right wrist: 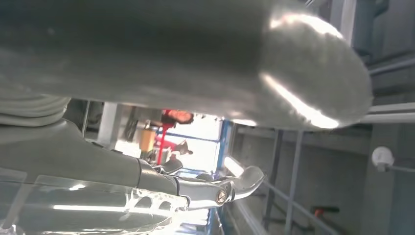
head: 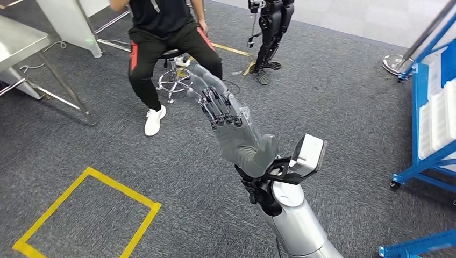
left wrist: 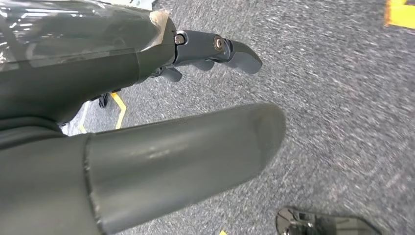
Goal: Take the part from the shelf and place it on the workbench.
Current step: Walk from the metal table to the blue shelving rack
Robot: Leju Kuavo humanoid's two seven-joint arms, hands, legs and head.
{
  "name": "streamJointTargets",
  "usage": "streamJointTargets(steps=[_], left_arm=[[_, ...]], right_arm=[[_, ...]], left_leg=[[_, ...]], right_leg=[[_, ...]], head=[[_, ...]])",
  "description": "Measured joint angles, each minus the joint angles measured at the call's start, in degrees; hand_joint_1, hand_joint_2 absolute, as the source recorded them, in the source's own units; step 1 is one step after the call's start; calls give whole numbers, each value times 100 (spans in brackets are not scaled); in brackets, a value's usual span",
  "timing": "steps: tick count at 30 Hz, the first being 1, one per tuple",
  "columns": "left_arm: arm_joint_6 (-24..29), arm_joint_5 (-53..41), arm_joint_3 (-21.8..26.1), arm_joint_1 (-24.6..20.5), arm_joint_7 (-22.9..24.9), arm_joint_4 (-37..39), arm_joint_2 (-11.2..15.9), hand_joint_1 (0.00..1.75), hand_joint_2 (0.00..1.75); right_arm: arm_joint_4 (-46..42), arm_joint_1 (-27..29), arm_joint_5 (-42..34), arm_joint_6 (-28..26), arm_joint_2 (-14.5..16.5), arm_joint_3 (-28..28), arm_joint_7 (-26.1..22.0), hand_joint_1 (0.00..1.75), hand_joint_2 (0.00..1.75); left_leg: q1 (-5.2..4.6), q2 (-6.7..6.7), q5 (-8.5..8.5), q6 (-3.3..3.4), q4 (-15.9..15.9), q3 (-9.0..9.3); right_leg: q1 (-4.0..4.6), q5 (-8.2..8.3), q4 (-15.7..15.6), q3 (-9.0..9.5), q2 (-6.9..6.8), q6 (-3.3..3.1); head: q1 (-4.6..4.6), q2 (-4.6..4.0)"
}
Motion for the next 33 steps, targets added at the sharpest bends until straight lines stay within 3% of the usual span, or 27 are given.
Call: streamJointTargets(steps=[2, 4, 6, 7, 9, 10, 12, 13, 15, 17, 19, 21, 22, 23, 25, 27, 28, 30, 31, 33], left_arm=[[1, -1, -3, -8, 0, 1, -4, 0, 0], [1, -1, -7, 4, 0, 2, -2, 0, 0], [1, -1, -8, 26, 0, 2, 5, 0, 0], [1, -1, -8, 32, 0, 2, 6, 0, 0], [1, -1, -8, 34, 0, 2, 10, 0, 0], [1, -1, -9, 33, 0, 2, 14, 0, 0], [1, -1, -11, 32, 0, 2, 18, 0, 0], [1, -1, -13, 31, 1, 2, 17, 0, 0], [1, -1, -13, 22, 2, 2, 11, 0, 0], [1, -2, -13, 13, 1, 2, 8, 0, 0], [2, -3, -13, 21, 1, 2, 11, 0, 0], [2, -5, -13, 31, 2, 2, 14, 0, 0], [2, -7, -13, 31, 2, 2, 14, 0, 0], [3, -8, -13, 29, 1, 2, 13, 0, 0], [12, -4, -13, 25, 0, 2, 8, 0, 0], [42, 26, -8, 27, 5, 2, 2, 0, 0], [72, 55, -1, 29, 14, 2, -1, 0, 0], [158, 122, 33, 28, 38, 2, -21, 0, 0], [206, 143, 52, 28, 46, 2, -35, 0, 0], [291, 138, 79, 35, 51, 4, -68, 0, 0]], right_arm=[[-4, -3, -1, -1, 2, -1, 0, 0, 0], [-4, -4, 0, -1, 16, 0, 0, 0, 0], [0, 19, 1, -1, 21, 2, 0, 0, 0], [2, 30, 2, -1, 21, 2, 0, 0, 0], [3, 41, 1, -1, 21, 2, 0, 0, 0], [3, 41, 1, -1, 22, 2, 0, 0, 0], [2, 33, 1, -1, 25, 3, 0, 0, 0], [2, 30, 1, -1, 25, 5, 0, 0, 0], [2, 28, 0, -1, 19, 8, 0, 0, 0], [1, 14, -1, -1, 6, 8, 0, 0, 0], [3, 3, 10, -17, -1, 14, 0, 0, 0], [15, 16, 97, -122, -16, 19, 0, 0, 0], [29, 24, 201, -231, -31, 20, 0, 0, 0], [56, 30, 343, -377, -54, 19, 0, 0, 0], [181, 67, 628, -716, -125, 4, 0, 0, 0], [462, 181, 829, -1059, -219, -53, -4, 0, 0], [676, 273, 916, -1243, -277, -103, -18, 0, 0], [1287, 523, 1080, -1701, -413, -263, -58, 0, 0], [1686, 657, 1103, -2017, -486, -392, -5, 0, 0], [2660, 907, 984, -2715, -622, -783, 342, 0, 0]], left_leg=[[25, -278, -207, -45, 257, -90], [35, -589, -591, -54, 966, -421], [36, -668, -784, -58, 1566, -732], [38, -676, -709, -58, 1582, -758], [60, -758, -306, -54, 1011, -514], [79, -893, -136, -48, 634, -341], [96, -1102, 1, -24, 169, -136], [79, -1121, -17, 4, 118, -116], [51, -978, 15, 85, 80, -104], [56, -831, 50, 172, 36, -83], [49, -671, 57, 219, 19, -79], [39, -498, 50, 230, 20, -84], [39, -417, 46, 228, 20, -83], [41, -340, 40, 221, 20, -79], [35, -206, 17, 187, 21, -49], [7, -107, -20, 124, 14, 0], [-5, -59, -36, 91, 2, 31], [-3, 41, -67, 27, -34, 98], [11, 2, -113, -2, -15, 116], [32, -276, -379, -32, 328, -10]], right_leg=[[-70, 38, -37, 22, 131, -88], [-79, 52, -42, 16, 261, -148], [-61, 54, -37, 10, 415, -165], [-57, 54, -30, 12, 497, -165], [-60, 52, -3, 17, 658, -160], [-52, 48, 18, 9, 731, -147], [-34, 52, 54, -45, 862, -94], [-34, 65, 56, -77, 927, -49], [-54, 92, 55, -141, 993, 36], [-40, -5, 269, -279, 744, 66], [-31, -279, 928, -613, 406, 47], [-55, -492, 1595, -950, 302, 61], [-68, -490, 1674, -988, 283, 94], [-81, -408, 1514, -901, 256, 139], [-85, -150, 700, -453, 23, 203], [-40, 0, 104, -116, -232, 176], [-12, 8, 29, -79, -275, 136], [-10, 20, 12, -64, -141, 63], [-39, 27, -9, -37, -78, 33], [-109, 47, -45, 18, 37, -34]], head=[[-20, 0], [-45, 0], [-56, 0], [-57, 0], [-57, 0], [-56, 0], [-49, 0], [-47, 0], [-47, 0], [-31, 0], [-12, 0], [-9, 0], [-9, 0], [-8, 0], [-8, 0], [-12, 0], [-12, 0], [-17, 0], [-21, 0], [-44, 0]])
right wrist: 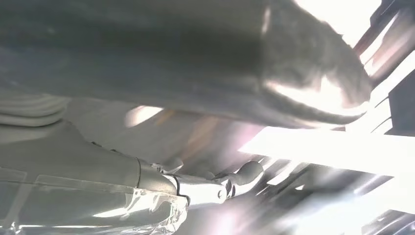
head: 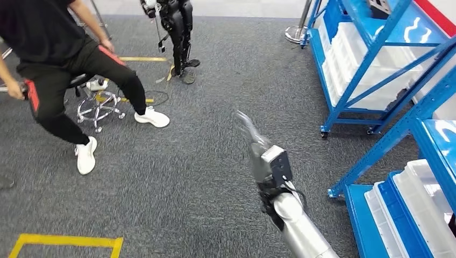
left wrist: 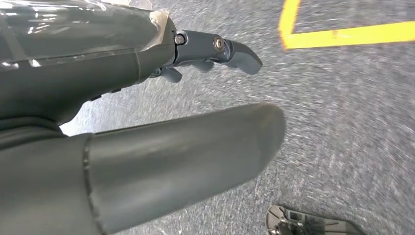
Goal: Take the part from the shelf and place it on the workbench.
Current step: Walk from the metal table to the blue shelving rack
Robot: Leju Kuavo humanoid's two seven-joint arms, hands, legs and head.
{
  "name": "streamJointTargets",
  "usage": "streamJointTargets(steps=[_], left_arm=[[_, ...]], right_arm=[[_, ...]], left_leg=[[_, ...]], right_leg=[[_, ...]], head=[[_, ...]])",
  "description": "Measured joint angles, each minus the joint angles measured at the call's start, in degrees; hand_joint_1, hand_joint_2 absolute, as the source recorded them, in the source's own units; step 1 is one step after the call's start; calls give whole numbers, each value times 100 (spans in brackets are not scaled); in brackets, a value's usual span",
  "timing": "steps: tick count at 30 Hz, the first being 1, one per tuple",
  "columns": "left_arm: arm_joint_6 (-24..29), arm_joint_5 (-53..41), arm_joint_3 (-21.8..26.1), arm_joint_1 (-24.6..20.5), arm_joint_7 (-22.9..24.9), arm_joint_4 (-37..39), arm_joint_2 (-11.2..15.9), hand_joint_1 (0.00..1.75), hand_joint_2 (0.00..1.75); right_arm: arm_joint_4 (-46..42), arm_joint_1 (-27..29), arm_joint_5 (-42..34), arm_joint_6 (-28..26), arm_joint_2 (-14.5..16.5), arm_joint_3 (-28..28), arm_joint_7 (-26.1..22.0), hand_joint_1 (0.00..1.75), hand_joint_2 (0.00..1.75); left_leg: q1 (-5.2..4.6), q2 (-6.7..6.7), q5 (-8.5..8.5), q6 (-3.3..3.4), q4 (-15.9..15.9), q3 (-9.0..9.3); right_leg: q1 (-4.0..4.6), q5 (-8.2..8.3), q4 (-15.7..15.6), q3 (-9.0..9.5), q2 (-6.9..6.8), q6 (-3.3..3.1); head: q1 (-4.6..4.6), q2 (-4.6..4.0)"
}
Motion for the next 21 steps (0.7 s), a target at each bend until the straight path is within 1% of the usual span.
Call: streamJointTargets(steps=[1, 2, 3, 4, 5, 6, 7, 8, 9, 10, 11, 12, 13, 14, 15, 16, 17, 18, 19, 20, 21], left_arm=[[31, -16, 5, 12, -2, 1, -11, 0, 0], [52, -37, 9, 35, -4, 2, -20, 0, 0], [64, -55, 12, 67, -5, 3, -24, 0, 0], [70, -70, 18, 108, -8, 3, -26, 0, 0], [73, -89, 25, 142, -9, 3, -28, 0, 0], [73, -108, 32, 161, -11, 3, -30, 0, 0], [73, -125, 38, 169, -15, 3, -31, 0, 0], [73, -144, 39, 165, -21, 3, -31, 0, 0], [72, -168, 37, 158, -30, 4, -30, 0, 0], [69, -194, 34, 154, -37, 4, -30, 0, 0], [66, -222, 29, 147, -45, 5, -30, 0, 0], [60, -249, 24, 133, -51, 5, -31, 0, 0], [51, -271, 18, 114, -54, 5, -33, 0, 0], [43, -291, 11, 97, -58, 4, -34, 0, 0], [36, -307, 5, 82, -62, 4, -33, 0, 0], [33, -320, 1, 76, -64, 4, -30, 0, 0], [33, -327, -3, 77, -66, 3, -26, 0, 0], [33, -331, -7, 77, -66, 4, -22, 0, 0], [33, -334, -11, 75, -67, 4, -20, 0, 0], [33, -337, -16, 71, -68, 3, -19, 0, 0], [33, -339, -22, 65, -70, 3, -18, 0, 0]], right_arm=[[556, 145, -96, -274, -72, -245, 237, 0, 0], [1072, 313, -158, -411, -153, -472, 464, 0, 0], [1534, 503, -174, -450, -228, -658, 684, 0, 0], [1911, 680, -141, -417, -289, -782, 911, 0, 0], [2223, 824, -88, -365, -327, -850, 1178, 0, 0], [2484, 927, -29, -314, -332, -882, 1457, 0, 0], [2712, 1000, 29, -266, -323, -894, 1738, 0, 0], [2915, 1047, 82, -230, -304, -899, 2018, 0, 0], [3082, 1080, 132, -203, -282, -901, 2294, 0, 0], [3225, 1107, 182, -179, -262, -902, 2575, 0, 0], [3351, 1127, 229, -160, -241, -902, 2861, 0, 0], [3456, 1156, 269, -143, -226, -901, 3138, 0, 0], [3547, 1187, 305, -127, -208, -898, 3386, 0, 0], [3625, 1211, 339, -109, -188, -890, 3596, 0, 0], [3683, 1222, 369, -84, -169, -878, 3749, 0, 0], [3725, 1218, 403, -58, -150, -866, 3852, 0, 0], [3759, 1203, 431, -27, -136, -852, 3927, 0, 0], [3789, 1191, 451, -1, -126, -841, 3986, 0, 0], [3820, 1188, 465, 20, -121, -833, 4042, 0, 0], [3848, 1194, 471, 44, -116, -827, 4090, 0, 0], [3873, 1201, 473, 59, -115, -824, 4131, 0, 0]], left_leg=[[4, -183, -208, 3, 345, -157], [1, -293, -408, 11, 736, -350], [-1, -346, -539, 16, 1064, -521], [0, -363, -549, 22, 1219, -613], [3, -375, -438, 30, 1167, -604], [9, -408, -231, 41, 910, -497], [21, -519, 1, 55, 547, -344], [38, -693, 167, 71, 197, -204], [45, -836, 254, 85, -52, -108], [39, -938, 260, 104, -176, -65], [17, -944, 229, 130, -208, -54], [0, -860, 228, 169, -225, -25], [-11, -777, 240, 216, -250, 9], [-11, -697, 258, 265, -276, 43], [-12, -612, 275, 305, -300, 73], [-29, -524, 277, 331, -308, 82], [-48, -433, 273, 350, -309, 84], [-67, -338, 266, 357, -309, 86], [-78, -249, 258, 361, -308, 89], [-84, -172, 251, 360, -308, 95], [-85, -104, 242, 352, -308, 106]], right_leg=[[-5, -1, -4, 4, 42, -26], [4, -6, -1, 1, 82, -50], [17, -12, 2, -2, 133, -66], [27, -17, 7, -7, 199, -74], [32, -19, 12, -8, 292, -75], [31, -22, 20, -5, 400, -70], [25, -28, 30, -6, 507, -57], [37, -37, 55, -18, 612, -34], [36, -39, 75, -43, 706, 1], [30, -35, 86, -76, 793, 44], [20, -23, 89, -104, 880, 91], [2, -8, 76, -137, 962, 142], [-6, -9, 97, -165, 935, 179], [3, -45, 187, -218, 822, 196], [19, -131, 381, -323, 658, 193], [24, -262, 695, -472, 458, 170], [31, -413, 1077, -663, 337, 148], [26, -533, 1427, -836, 279, 140], [22, -590, 1634, -931, 250, 149], [21, -563, 1621, -908, 233, 174], [20, -461, 1370, -756, 204, 209]], head=[[-12, 0], [-19, 0], [-22, 0], [-23, 0], [-24, 0], [-25, 0], [-25, 0], [-25, 0], [-23, 0], [-20, 0], [-19, 0], [-17, 0], [-17, 0], [-3, 0], [14, 0], [29, 0], [45, 0], [46, 0], [46, 0], [46, 0], [47, 0]])
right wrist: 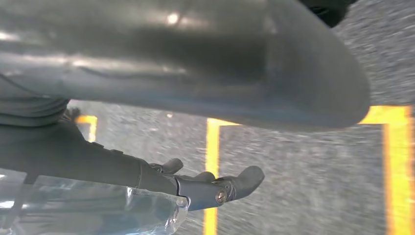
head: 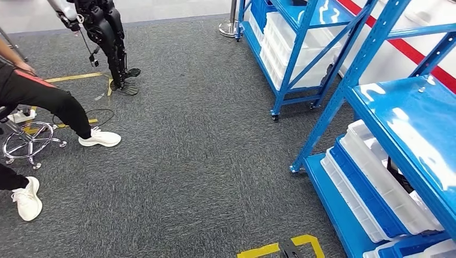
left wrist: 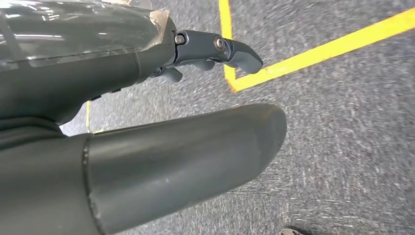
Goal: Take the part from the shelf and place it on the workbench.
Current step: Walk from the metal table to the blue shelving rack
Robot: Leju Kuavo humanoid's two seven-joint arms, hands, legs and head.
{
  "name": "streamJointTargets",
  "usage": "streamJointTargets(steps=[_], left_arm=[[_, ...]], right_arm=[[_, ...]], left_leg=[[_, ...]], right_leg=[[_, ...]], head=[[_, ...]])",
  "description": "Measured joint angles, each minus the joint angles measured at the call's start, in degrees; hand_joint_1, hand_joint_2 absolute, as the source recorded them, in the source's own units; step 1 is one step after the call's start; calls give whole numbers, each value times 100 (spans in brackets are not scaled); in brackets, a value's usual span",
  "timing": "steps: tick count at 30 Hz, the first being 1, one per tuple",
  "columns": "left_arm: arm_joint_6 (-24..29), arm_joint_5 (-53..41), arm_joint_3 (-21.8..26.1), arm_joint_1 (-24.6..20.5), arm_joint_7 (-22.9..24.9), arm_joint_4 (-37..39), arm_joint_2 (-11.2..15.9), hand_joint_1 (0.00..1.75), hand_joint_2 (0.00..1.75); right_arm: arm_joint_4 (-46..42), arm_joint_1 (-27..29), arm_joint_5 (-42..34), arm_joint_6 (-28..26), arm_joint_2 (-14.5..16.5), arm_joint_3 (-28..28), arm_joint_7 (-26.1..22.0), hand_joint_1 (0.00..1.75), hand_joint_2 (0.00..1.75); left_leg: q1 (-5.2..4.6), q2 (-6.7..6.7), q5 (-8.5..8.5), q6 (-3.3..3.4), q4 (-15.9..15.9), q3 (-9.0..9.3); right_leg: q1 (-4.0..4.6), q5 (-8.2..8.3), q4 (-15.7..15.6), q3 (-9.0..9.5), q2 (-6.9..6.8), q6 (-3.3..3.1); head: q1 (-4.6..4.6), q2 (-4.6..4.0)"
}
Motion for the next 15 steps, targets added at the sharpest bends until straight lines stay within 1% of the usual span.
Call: streamJointTargets(steps=[1, 2, 3, 4, 5, 6, 7, 8, 9, 10, 11, 12, 13, 14, 15], left_arm=[[0, -3, -5, -6, -4, -1, -1, 0, 0], [1, -5, -8, -10, -10, -1, -1, 0, 0], [2, -7, -10, -12, -17, -1, -1, 0, 0], [3, -9, -10, -16, -24, -1, 1, 0, 0], [4, -9, -11, -23, -30, -1, 2, 0, 0], [4, -9, -12, -35, -38, -1, 2, 0, 0], [4, -12, -12, -47, -49, -1, 2, 0, 0], [4, -18, -13, -58, -63, 0, 1, 0, 0], [4, -25, -14, -61, -75, 1, -1, 0, 0], [3, -31, -14, -58, -84, 1, 0, 0, 0], [3, -34, -15, -53, -89, 2, 1, 0, 0], [2, -35, -14, -45, -89, 2, 4, 0, 0], [2, -35, -14, -38, -88, 2, 8, 0, 0], [2, -35, -13, -32, -88, 2, 10, 0, 0], [2, -36, -13, -28, -89, 2, 13, 0, 0]], right_arm=[[19, 2, -4, 11, 1, 3, 35, 0, 0], [32, -5, -10, 18, 1, 4, 63, 0, 0], [42, -19, -17, 18, 2, 7, 86, 0, 0], [49, -33, -27, 19, 4, 8, 105, 0, 0], [59, -40, -38, 22, 5, 9, 121, 0, 0], [73, -41, -54, 26, 5, 9, 135, 0, 0], [87, -28, -75, 30, 7, 9, 151, 0, 0], [101, -16, -95, 33, 9, 9, 166, 0, 0], [110, -12, -110, 35, 12, 8, 176, 0, 0], [116, -13, -119, 35, 16, 8, 182, 0, 0], [121, -23, -121, 34, 20, 7, 184, 0, 0], [126, -30, -122, 34, 25, 7, 185, 0, 0], [132, -30, -122, 34, 30, 7, 185, 0, 0], [138, -25, -122, 35, 35, 7, 185, 0, 0], [143, -19, -122, 35, 39, 7, 185, 0, 0]], left_leg=[[-2, 61, -12, -14, 0, 18], [-12, 119, -27, -36, -2, 35], [-23, 171, -46, -65, -4, 52], [-35, 218, -64, -94, -7, 70], [-43, 266, -78, -122, -16, 87], [-43, 314, -90, -151, -27, 110], [-29, 313, -109, -181, -20, 127], [-13, 229, -162, -209, 37, 117], [2, 95, -276, -233, 200, 52], [17, -66, -437, -250, 472, -72], [19, -195, -626, -257, 833, -251], [22, -255, -783, -264, 1203, -445], [24, -280, -845, -272, 1455, -591], [31, -292, -791, -279, 1524, -653], [46, -307, -626, -286, 1372, -609]], right_leg=[[5, 134, -418, 246, -92, 26], [21, 240, -798, 467, -207, 27], [47, 315, -1092, 640, -303, 4], [74, 346, -1242, 728, -365, -31], [101, 344, -1258, 731, -347, -72], [114, 353, -1277, 734, -291, -106], [79, 364, -1294, 741, -232, -139], [50, 372, -1313, 755, -177, -174], [17, 384, -1332, 770, -123, -220], [-11, 390, -1344, 783, -69, -258], [4, 390, -1344, 782, -11, -283], [13, 390, -1342, 780, 56, -301], [21, 389, -1339, 784, 131, -302], [25, 388, -1335, 789, 212, -300], [23, 387, -1326, 796, 293, -297]], head=[[1, 0], [-3, 0], [-5, 0], [-10, 0], [-15, 0], [-15, 0], [-19, 0], [-22, 0], [-28, 0], [-37, 0], [-42, 0], [-45, 0], [-46, 0], [-46, 0], [-46, 0]])
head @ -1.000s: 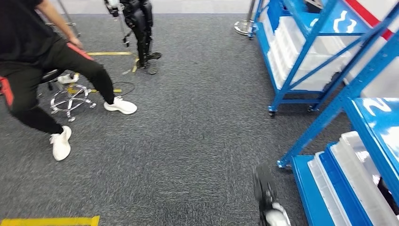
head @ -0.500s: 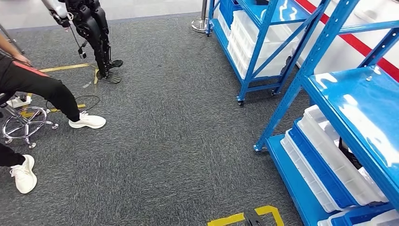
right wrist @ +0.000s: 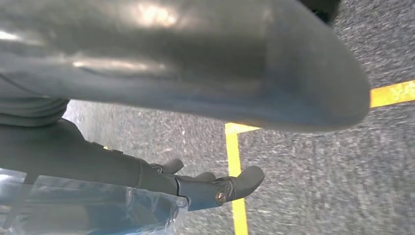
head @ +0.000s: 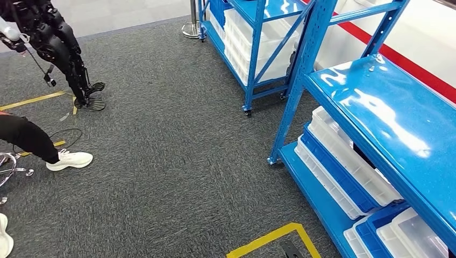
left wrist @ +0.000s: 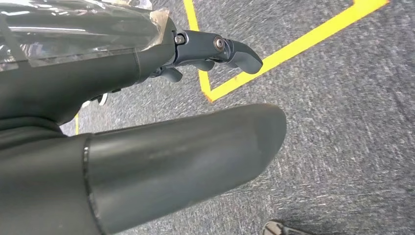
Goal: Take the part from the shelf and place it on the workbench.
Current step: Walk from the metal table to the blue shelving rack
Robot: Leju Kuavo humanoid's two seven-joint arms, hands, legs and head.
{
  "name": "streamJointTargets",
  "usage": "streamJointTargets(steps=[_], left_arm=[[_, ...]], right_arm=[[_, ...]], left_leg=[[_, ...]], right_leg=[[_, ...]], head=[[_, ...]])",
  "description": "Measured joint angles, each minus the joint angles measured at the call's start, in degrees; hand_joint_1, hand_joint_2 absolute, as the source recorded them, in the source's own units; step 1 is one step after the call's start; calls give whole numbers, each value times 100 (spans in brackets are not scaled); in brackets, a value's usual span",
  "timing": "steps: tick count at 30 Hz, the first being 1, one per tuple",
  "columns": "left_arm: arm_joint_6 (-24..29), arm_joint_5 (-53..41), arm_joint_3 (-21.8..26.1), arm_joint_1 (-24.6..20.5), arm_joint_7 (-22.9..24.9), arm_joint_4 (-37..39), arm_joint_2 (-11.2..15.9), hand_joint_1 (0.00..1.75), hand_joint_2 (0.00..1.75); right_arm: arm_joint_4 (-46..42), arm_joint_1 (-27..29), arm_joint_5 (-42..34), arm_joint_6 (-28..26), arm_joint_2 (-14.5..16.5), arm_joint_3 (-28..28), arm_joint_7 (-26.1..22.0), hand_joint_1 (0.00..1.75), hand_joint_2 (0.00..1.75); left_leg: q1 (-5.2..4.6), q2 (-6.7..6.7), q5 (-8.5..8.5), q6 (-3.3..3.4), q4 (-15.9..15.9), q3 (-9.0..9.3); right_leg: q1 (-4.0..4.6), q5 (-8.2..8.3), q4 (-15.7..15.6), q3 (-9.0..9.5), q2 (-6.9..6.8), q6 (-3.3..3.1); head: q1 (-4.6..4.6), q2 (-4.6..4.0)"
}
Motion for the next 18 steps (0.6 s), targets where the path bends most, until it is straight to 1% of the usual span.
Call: streamJointTargets(steps=[1, 2, 3, 4, 5, 6, 7, 8, 9, 10, 11, 12, 13, 14, 15, 16, 17, 18], left_arm=[[0, -2, 0, 1, -1, 0, 2, 0, 0], [0, -4, -1, 2, -1, 0, 4, 0, 0], [-2, -9, -2, 1, -4, 1, 4, 0, 0], [-5, -14, -4, 1, -8, 2, 2, 0, 0], [-8, -18, -5, 2, -10, 3, 0, 0, 0], [-10, -22, -5, 3, -12, 4, -2, 0, 0], [-9, -23, -4, 2, -12, 4, -4, 0, 0], [-4, -23, -3, -2, -10, 3, -4, 0, 0], [1, -24, -3, -6, -10, 3, -3, 0, 0], [8, -24, -3, -8, -10, 2, -2, 0, 0], [13, -24, -3, -2, -10, 2, 2, 0, 0], [16, -24, -3, 6, -10, 2, 4, 0, 0], [17, -24, -2, 13, -9, 2, 5, 0, 0], [17, -23, -3, 16, -9, 2, 5, 0, 0], [17, -24, -3, 14, -8, 2, 5, 0, 0], [17, -24, -3, 11, -8, 2, 4, 0, 0], [17, -25, -3, 8, -8, 2, 4, 0, 0], [17, -25, -3, 8, -8, 1, 4, 0, 0]], right_arm=[[4, 2, -1, 0, 3, 0, 0, 0, 0], [6, 0, -3, -1, 4, 0, 0, 0, 0], [7, -6, -6, -2, 4, 0, 1, 0, 0], [8, -10, -11, -5, 2, -1, 3, 0, 0], [9, -11, -16, -10, -1, -1, 5, 0, 0], [14, -9, -19, -14, -3, -2, 8, 0, 0], [20, -1, -21, -17, -1, -2, 10, 0, 0], [27, 5, -22, -17, 2, -2, 13, 0, 0], [33, 4, -21, -17, 7, -1, 15, 0, 0], [36, -2, -21, -18, 10, -1, 16, 0, 0], [37, -15, -19, -19, 11, 0, 17, 0, 0], [37, -26, -17, -19, 11, 0, 17, 0, 0], [38, -30, -16, -20, 10, 0, 17, 0, 0], [38, -26, -14, -20, 10, 0, 17, 0, 0], [39, -17, -14, -21, 9, 0, 17, 0, 0], [40, -11, -13, -23, 8, 0, 17, 0, 0], [41, -11, -13, -25, 7, 0, 17, 0, 0], [42, -20, -13, -27, 4, 0, 17, 0, 0]], left_leg=[[25, -47, 229, -11, -327, 134], [60, -177, 408, -28, -680, 291], [81, -288, 533, -24, -966, 409], [88, -373, 588, -9, -1136, 478], [74, -408, 584, 23, -1191, 495], [49, -338, 599, 78, -1205, 491], [37, -264, 614, 126, -1216, 500], [26, -194, 628, 175, -1231, 509], [20, -120, 642, 221, -1246, 516], [11, -49, 650, 255, -1256, 520], [-6, 21, 649, 275, -1257, 517], [-21, 101, 646, 288, -1256, 514], [-32, 180, 642, 293, -1255, 511], [-39, 256, 636, 296, -1254, 512], [-41, 327, 628, 295, -1254, 516], [-42, 392, 619, 287, -1254, 526], [-46, 454, 605, 270, -1255, 542], [-61, 515, 581, 242, -1252, 558]], right_leg=[[-5, -2, 14, 5, 80, 5], [-4, -8, 35, -3, 154, 23], [8, -17, 65, -23, 225, 50], [21, -19, 85, -46, 286, 85], [29, -14, 91, -81, 343, 127], [31, -3, 90, -114, 405, 165], [22, 3, 99, -143, 393, 194], [19, -29, 168, -194, 292, 209], [21, -109, 332, -281, 147, 206], [23, -235, 596, -409, -30, 190], [22, -388, 944, -582, -157, 168], [17, -529, 1316, -767, -209, 155], [11, -618, 1604, -908, -233, 157], [7, -640, 1736, -968, -246, 176], [5, -585, 1656, -920, -264, 210], [4, -468, 1359, -758, -310, 249], [7, -336, 938, -528, -441, 277], [25, -225, 569, -318, -570, 286]], head=[[-1, 0], [1, 0], [2, 0], [5, 0], [7, 0], [8, 0], [9, 0], [13, 0], [21, 0], [29, 0], [36, 0], [39, 0], [38, 0], [38, 0], [38, 0], [39, 0], [39, 0], [38, 0]])
